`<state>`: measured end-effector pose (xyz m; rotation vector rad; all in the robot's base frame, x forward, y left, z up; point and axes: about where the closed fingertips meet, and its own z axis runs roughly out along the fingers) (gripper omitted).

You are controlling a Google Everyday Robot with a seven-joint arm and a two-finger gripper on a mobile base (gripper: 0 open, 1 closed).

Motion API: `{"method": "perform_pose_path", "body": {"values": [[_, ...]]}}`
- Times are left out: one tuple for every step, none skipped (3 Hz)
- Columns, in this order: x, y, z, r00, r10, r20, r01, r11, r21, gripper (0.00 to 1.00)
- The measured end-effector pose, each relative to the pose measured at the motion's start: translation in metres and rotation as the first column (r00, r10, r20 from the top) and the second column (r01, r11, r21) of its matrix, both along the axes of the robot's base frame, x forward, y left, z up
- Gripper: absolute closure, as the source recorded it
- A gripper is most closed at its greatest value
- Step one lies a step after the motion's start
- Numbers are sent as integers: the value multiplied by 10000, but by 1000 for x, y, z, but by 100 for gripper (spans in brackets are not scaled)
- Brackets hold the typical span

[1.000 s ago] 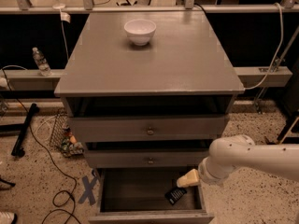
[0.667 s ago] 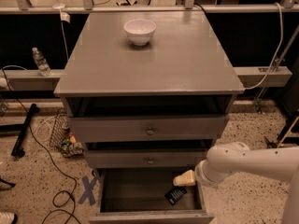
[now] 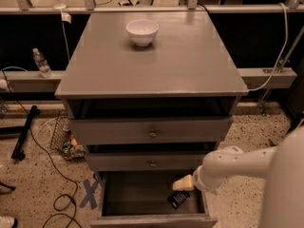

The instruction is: Pick rxbar blueberry from bottom drawer and place on counter

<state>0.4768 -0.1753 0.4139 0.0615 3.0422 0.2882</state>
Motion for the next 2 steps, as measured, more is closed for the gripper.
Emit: {"method": "perform_pose_path", "body": {"values": [[8,32,-37,9987,-424,-273,421,9991,-102,0],[15,64,-70,9964,-741,-421,741,9972,-6,0]]}}
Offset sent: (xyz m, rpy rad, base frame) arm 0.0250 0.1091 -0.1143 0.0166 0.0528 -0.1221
